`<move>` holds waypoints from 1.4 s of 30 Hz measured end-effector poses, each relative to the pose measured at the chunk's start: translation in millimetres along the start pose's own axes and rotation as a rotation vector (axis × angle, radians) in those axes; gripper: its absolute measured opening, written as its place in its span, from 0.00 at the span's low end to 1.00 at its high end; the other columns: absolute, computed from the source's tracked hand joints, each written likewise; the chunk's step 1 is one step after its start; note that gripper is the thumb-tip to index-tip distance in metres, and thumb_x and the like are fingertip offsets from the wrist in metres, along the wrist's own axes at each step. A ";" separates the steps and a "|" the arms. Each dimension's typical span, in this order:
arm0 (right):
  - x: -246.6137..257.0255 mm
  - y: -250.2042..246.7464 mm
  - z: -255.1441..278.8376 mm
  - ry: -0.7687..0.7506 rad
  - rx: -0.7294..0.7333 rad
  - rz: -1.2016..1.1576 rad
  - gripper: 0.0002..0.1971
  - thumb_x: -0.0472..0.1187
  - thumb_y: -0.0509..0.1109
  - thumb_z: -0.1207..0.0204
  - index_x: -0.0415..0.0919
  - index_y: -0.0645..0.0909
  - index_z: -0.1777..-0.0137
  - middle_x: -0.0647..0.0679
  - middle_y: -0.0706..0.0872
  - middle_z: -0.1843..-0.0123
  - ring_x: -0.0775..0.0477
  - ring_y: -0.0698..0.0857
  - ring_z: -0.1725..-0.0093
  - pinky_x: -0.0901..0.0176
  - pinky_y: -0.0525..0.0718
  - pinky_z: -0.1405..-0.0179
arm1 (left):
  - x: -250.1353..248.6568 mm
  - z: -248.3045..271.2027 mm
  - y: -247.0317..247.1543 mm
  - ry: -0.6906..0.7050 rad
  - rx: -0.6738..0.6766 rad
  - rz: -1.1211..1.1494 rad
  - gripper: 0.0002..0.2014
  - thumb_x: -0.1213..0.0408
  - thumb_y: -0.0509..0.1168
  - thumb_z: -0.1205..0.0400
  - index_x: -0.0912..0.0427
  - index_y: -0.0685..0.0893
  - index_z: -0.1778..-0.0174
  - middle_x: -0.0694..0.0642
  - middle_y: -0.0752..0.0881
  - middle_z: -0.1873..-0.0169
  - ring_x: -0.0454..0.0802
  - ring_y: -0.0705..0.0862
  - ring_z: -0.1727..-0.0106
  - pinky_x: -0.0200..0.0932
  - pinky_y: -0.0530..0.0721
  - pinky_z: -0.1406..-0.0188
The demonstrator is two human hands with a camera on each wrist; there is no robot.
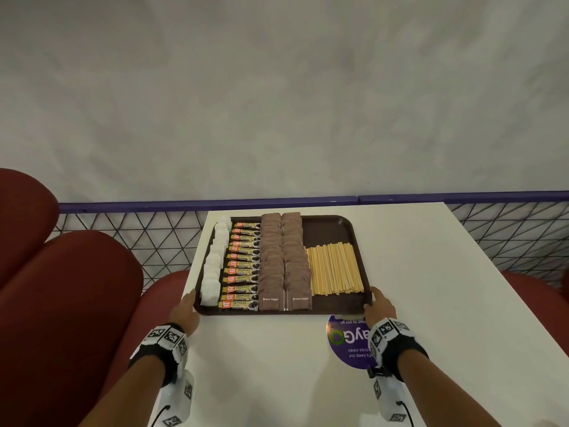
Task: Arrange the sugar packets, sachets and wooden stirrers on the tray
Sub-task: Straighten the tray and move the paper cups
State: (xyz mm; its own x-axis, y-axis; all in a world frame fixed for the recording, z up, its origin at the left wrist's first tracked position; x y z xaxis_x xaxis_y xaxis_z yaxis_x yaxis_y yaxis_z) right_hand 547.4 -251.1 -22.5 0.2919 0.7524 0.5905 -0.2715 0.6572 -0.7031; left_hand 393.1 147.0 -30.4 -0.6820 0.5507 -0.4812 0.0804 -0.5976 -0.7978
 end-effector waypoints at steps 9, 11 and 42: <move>-31.8 -58.8 29.1 -0.069 0.002 0.231 0.37 0.48 0.65 0.22 0.41 0.49 0.19 0.37 0.65 0.24 0.36 0.64 0.24 0.47 0.67 0.27 | -60.5 45.1 -39.3 0.254 -0.435 -0.066 0.35 0.70 0.66 0.22 0.58 0.62 0.19 0.70 0.62 0.22 0.69 0.59 0.22 0.63 0.56 0.23; -49.3 -84.7 41.2 -0.087 -0.043 0.357 0.39 0.49 0.66 0.23 0.42 0.48 0.19 0.40 0.62 0.23 0.37 0.63 0.24 0.47 0.66 0.27 | -97.3 59.1 -24.6 0.389 -0.427 -0.066 0.35 0.69 0.68 0.23 0.57 0.63 0.20 0.69 0.62 0.22 0.69 0.60 0.22 0.65 0.58 0.23; -253.8 -228.6 117.6 0.302 0.165 0.754 0.32 0.50 0.71 0.30 0.41 0.64 0.30 0.44 0.76 0.34 0.44 0.79 0.34 0.56 0.77 0.45 | -388.0 335.0 320.5 1.183 0.510 -0.681 0.19 0.67 0.57 0.17 0.64 0.72 0.29 0.69 0.83 0.42 0.67 0.81 0.42 0.55 0.76 0.46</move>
State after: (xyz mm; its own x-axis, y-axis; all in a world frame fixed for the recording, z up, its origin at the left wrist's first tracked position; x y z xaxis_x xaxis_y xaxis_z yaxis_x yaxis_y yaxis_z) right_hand 427.6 -587.0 34.9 0.2049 0.9649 -0.1645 -0.6176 -0.0030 -0.7865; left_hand 439.9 -453.4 22.3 0.5232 0.8038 -0.2832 -0.4406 -0.0293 -0.8972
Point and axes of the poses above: each hand's wrist, its own z-axis away from the middle knuckle, its own y-axis out of the palm, x = y × z, the point moved 6 cm from there along -z, towards the middle knuckle
